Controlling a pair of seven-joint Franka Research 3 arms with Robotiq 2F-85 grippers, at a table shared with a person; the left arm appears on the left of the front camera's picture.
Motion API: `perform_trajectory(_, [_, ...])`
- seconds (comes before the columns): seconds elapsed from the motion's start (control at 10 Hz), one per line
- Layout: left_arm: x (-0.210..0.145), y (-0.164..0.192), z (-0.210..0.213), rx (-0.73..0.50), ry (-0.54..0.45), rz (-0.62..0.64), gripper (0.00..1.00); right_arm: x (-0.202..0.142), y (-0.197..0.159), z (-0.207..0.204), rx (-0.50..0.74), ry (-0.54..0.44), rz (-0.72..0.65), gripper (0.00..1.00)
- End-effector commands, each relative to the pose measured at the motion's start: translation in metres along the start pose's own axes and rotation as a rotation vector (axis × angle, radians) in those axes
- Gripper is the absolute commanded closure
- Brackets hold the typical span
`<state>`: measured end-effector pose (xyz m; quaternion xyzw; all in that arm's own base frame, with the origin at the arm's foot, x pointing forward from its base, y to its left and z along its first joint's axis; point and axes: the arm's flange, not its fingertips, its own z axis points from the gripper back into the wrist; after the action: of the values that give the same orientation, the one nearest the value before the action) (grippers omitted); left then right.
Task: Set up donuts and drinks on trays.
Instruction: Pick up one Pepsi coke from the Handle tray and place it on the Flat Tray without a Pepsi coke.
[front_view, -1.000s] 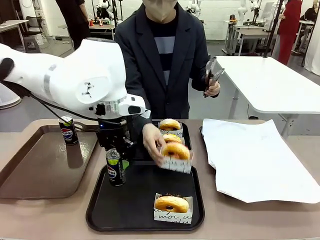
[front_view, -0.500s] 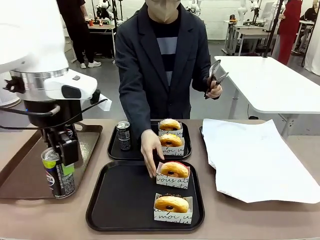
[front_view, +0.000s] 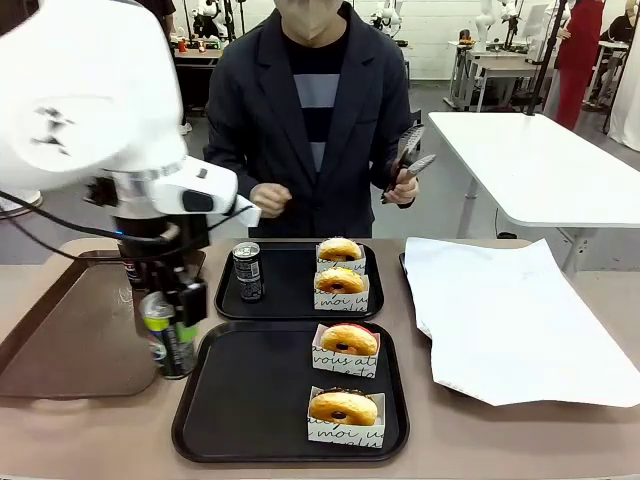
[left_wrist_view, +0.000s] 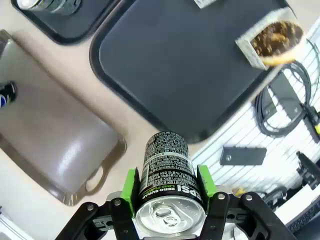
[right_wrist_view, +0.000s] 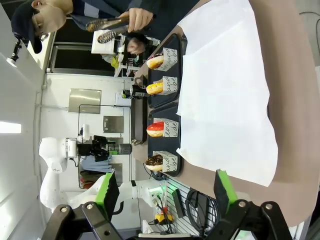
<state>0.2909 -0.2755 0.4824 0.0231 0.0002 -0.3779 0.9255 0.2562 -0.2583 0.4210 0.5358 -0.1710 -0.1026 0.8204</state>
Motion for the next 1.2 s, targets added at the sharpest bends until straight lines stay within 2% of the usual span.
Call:
perform_trajectory(0.0, [0.048, 0.005, -0.014, 0.002, 0.01, 0.048, 0.42, 0.001, 0.0, 0.0, 0.016, -0.007, 0.017, 0.0])
perform_trajectory(0.2, [0.072, 0.012, -0.035, 0.0, -0.027, 0.077, 0.42, 0.001, 0.0, 0.0, 0.016, -0.007, 0.017, 0.0])
perform_trajectory(0.5, [0.079, 0.014, -0.063, 0.002, -0.062, 0.123, 0.42, 0.001, 0.0, 0.0, 0.016, -0.007, 0.017, 0.0])
perform_trajectory(1.1, [0.085, 0.018, -0.095, 0.009, -0.068, 0.111, 0.42, 0.001, 0.0, 0.0, 0.016, -0.007, 0.017, 0.0])
